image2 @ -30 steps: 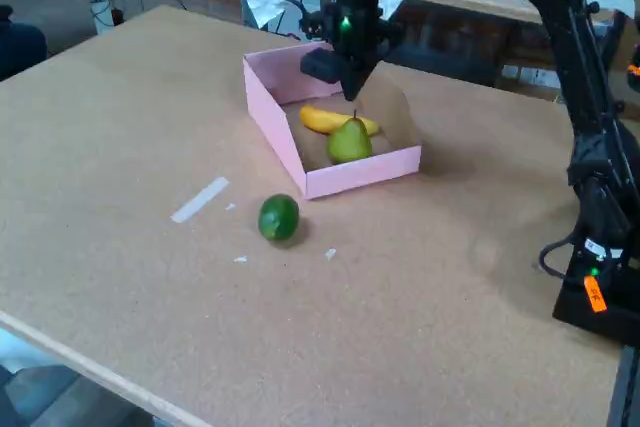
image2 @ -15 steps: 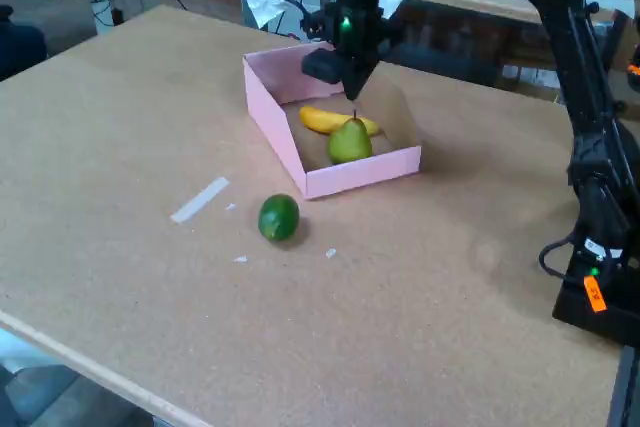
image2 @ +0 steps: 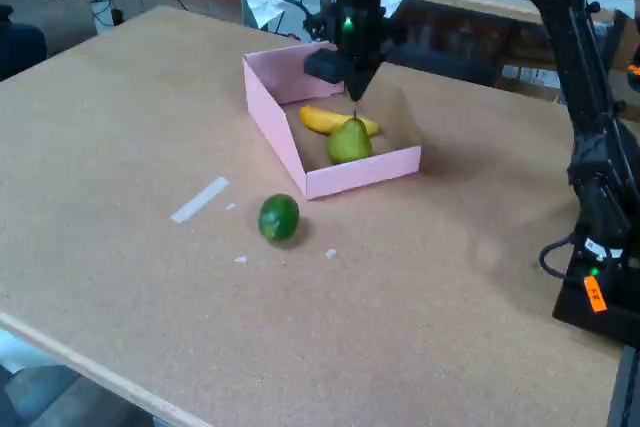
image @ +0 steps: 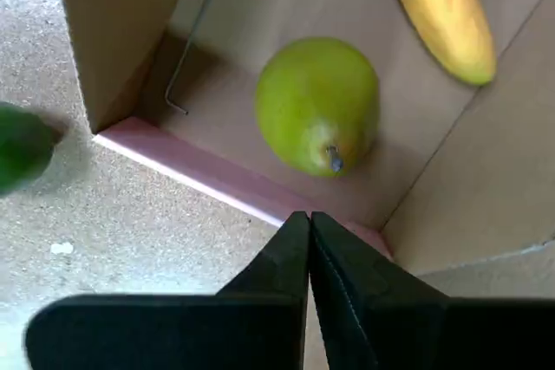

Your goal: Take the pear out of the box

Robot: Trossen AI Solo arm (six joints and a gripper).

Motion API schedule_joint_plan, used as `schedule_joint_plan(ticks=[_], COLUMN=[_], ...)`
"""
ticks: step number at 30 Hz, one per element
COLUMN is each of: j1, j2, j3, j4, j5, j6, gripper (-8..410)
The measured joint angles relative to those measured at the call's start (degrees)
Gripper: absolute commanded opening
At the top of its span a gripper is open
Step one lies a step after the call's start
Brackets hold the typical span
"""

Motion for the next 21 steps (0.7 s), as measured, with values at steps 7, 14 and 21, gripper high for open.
schedule_joint_plan(ticks=[7, 14, 21], j1=[0.0, -0.1, 0.0], j2=[0.0, 0.0, 0.0], j3=[0.0, 0.0, 0.0], j4=[-1.4, -0.9, 0.0], j5=[-0.5, -0.8, -0.8], j6=[2.7, 1.7, -0.1], gripper=[22, 75, 117])
